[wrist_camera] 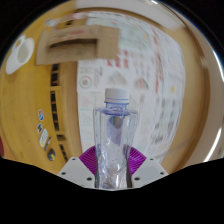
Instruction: Pour water
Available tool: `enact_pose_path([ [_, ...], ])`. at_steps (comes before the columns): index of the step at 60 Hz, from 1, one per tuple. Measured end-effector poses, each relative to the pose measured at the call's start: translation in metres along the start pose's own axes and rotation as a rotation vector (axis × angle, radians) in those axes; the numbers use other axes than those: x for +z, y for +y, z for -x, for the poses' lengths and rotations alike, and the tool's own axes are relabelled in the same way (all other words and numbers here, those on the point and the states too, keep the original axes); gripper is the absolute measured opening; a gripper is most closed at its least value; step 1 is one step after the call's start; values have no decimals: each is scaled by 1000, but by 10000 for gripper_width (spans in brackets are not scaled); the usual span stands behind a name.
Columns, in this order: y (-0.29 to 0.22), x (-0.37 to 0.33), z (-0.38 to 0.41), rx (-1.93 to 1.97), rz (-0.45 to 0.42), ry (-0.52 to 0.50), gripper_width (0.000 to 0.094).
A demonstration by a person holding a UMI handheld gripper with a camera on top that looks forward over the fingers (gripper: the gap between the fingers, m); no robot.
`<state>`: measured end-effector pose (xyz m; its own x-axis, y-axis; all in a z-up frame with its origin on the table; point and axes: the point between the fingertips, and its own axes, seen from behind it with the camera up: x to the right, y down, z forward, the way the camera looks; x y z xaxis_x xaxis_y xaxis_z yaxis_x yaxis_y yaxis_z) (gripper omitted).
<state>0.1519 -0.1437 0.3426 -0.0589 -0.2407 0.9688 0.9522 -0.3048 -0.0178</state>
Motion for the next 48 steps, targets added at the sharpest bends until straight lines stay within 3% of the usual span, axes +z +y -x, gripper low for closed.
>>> enact_pose_path([
  [11,-129,9,41,-420,-242,7,355],
  [23,-195,-2,106,-728,-419,-12,356],
  [37,-197,-8,114,-671,-434,-39,356],
  [48,-190,-19,34,-180,-437,-56,357],
])
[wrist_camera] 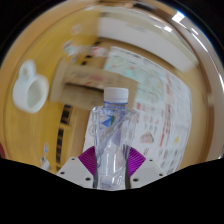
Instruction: Pour water
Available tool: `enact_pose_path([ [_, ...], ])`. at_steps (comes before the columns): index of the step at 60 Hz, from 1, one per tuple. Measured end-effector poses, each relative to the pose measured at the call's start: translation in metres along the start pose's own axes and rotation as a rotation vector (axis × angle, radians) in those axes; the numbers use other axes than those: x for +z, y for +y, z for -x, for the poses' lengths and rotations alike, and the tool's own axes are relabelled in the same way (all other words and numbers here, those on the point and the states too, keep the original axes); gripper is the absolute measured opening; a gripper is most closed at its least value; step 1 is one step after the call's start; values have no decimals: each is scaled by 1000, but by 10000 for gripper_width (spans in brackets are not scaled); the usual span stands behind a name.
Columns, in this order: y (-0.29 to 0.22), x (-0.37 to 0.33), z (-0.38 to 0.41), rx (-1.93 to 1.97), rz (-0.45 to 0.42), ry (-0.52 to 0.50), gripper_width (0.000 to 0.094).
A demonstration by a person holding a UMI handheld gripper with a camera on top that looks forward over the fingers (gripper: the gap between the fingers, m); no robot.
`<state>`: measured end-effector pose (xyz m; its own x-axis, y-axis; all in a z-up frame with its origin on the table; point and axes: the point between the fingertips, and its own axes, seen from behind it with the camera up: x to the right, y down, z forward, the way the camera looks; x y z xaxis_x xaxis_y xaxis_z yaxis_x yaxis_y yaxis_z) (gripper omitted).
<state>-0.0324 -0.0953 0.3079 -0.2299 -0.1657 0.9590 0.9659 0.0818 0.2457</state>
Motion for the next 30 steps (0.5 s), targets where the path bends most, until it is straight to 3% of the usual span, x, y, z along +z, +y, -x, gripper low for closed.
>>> enact_pose_path([
  [7,24,-21,-51,418,0,44,356],
  [15,48,-45,-58,929,36,18,357],
  [22,79,-73,-27,1332,89,-100,356],
  [30,85,-103,72,1585,189,-237,354],
])
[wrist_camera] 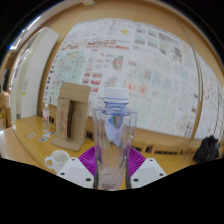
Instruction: Pour water
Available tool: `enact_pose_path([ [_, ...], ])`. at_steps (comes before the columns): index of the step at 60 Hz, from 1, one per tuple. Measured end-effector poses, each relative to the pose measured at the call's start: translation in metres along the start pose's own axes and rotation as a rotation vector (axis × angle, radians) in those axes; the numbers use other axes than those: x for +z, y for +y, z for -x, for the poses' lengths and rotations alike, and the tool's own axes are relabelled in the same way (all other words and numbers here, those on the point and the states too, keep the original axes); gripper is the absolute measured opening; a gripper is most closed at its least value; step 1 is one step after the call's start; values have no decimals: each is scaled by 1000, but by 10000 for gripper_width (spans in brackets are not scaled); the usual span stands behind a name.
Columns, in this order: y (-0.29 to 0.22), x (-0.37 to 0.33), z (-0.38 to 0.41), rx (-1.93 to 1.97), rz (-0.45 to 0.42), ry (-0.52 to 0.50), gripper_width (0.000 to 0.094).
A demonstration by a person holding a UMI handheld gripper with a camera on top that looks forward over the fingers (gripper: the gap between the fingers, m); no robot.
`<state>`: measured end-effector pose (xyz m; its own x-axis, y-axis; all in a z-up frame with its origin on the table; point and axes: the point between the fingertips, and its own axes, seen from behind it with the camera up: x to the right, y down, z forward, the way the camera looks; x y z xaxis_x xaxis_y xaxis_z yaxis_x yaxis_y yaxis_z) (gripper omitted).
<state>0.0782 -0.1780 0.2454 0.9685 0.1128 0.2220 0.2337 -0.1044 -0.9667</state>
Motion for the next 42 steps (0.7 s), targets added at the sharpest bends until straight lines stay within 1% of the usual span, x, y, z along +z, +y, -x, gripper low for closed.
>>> enact_pose_path([
  [2,23,0,13,21,27,8,355],
  [9,100,1,6,102,114,-20,354],
  [14,141,5,13,159,165,-23,356],
  [24,206,8,18,199,239,-18,355],
  [25,213,8,19,205,250,-17,366],
  [26,210,8,19,214,227,-17,376],
  [27,205,9,17,214,196,-12,362],
  [29,211,7,20,204,200,-14,382],
  [30,207,6,21,200,184,-13,368],
  [31,210,3,20,192,198,-12,364],
  [34,209,1,21,191,180,-4,375],
  [35,208,2,21,190,171,0,402],
  [36,209,1,21,188,171,2,390],
  [37,209,1,21,186,167,4,425],
  [38,208,2,22,186,166,7,430],
  [42,210,-1,23,189,175,6,499],
])
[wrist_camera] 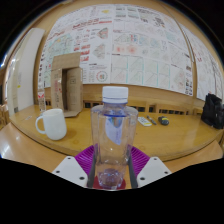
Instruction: Pour water
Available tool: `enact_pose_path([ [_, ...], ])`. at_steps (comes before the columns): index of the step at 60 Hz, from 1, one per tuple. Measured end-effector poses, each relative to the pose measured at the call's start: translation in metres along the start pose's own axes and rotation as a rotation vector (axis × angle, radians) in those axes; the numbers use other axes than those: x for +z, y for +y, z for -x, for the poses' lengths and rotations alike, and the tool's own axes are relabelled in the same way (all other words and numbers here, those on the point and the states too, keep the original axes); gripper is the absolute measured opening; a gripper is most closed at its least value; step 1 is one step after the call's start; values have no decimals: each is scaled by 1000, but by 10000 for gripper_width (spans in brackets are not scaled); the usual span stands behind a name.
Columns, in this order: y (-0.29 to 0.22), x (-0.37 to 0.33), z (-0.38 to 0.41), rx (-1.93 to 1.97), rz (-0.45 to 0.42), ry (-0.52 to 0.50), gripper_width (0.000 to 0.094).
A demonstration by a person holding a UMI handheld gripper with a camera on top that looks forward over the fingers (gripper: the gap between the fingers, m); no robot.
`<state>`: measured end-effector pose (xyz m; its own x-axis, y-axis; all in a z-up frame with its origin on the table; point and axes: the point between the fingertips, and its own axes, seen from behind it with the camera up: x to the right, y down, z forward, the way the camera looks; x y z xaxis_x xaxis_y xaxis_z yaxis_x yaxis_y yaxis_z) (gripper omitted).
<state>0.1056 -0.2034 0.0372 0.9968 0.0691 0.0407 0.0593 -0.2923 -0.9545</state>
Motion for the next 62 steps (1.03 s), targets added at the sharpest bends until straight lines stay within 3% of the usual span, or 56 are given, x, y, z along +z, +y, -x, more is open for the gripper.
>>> enact_pose_path([
  [4,6,-3,-2,-2,57,15,566],
  [9,15,-14,0,16,129,13,873],
  [12,16,-27,-1,20,152,27,837],
  [25,2,-133,13,11,212,86,854],
  [45,-10,-321,73,-3,190,134,851],
  [62,-11,-384,92,-20,169,146,852],
])
